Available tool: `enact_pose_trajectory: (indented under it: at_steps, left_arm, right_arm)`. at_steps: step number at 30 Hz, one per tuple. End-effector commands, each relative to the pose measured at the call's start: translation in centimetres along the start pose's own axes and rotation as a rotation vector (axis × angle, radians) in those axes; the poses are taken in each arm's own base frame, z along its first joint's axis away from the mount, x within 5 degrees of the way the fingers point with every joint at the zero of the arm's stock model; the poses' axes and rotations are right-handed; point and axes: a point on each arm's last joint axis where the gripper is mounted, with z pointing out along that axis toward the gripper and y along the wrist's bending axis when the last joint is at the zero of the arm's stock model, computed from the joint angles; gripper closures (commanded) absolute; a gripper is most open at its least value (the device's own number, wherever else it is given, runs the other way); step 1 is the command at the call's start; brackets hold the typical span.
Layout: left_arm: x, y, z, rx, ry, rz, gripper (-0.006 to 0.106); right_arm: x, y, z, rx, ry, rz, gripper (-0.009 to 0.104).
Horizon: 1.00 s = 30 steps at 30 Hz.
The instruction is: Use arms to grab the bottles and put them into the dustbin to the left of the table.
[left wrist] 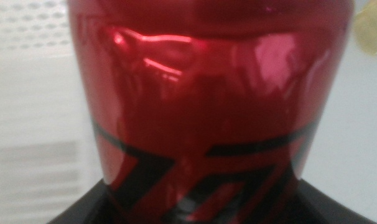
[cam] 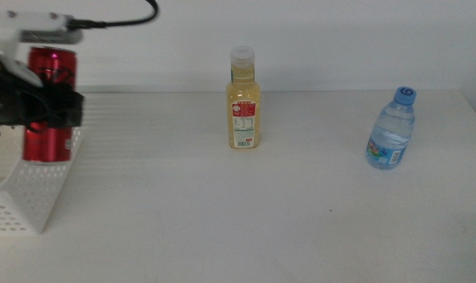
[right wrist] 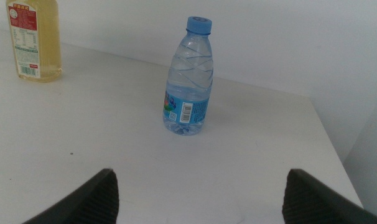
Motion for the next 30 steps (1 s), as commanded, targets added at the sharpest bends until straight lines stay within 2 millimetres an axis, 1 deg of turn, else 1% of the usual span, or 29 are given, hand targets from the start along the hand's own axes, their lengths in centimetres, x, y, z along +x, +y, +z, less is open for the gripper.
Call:
enact_pose_trajectory:
  at_steps: [1,6,10,16,19,23,28,30]
  left_arm:
    - [-2.1,1.2,-2.2,0.009,-0.088,-0.011,0.105]
    - [-3.3,4.0,-3.0,-0.011,0.008,-0.021,0.105]
    - [-4.4,6.3,-3.4,-0.047,0.022,-0.046,0.105]
    - [-5.9,9.2,-3.1,-0.084,0.038,-0.080,0.105]
    - [-6.2,10.5,-2.3,-0.091,0.068,-0.077,0.105]
    - [-6.1,12.2,-0.9,-0.117,0.118,-0.081,0.105]
    - [-5.3,14.0,2.2,-0.118,0.183,-0.116,0.105]
    - [-5.0,14.4,3.4,-0.113,0.208,-0.120,0.105]
  right_arm:
    - [-1.0,-0.2,-0.3,0.029,-0.107,-0.011,0.025]
    - [-1.0,-0.2,-0.3,0.029,-0.107,-0.011,0.025]
    - [-1.0,-0.2,-0.3,0.029,-0.107,-0.011,0.025]
    - [-1.0,-0.2,-0.3,0.029,-0.107,-0.011,0.025]
    - [-1.0,-0.2,-0.3,0.029,-0.107,-0.011,0.025]
    - [-1.0,-0.2,-0.3,0.029,-0.107,-0.011,0.025]
    - [-1.0,-0.2,-0.3,0.029,-0.107,-0.011,0.025]
    - [-1.0,-0.2,-0.3,0.029,-0.107,-0.011,0.025]
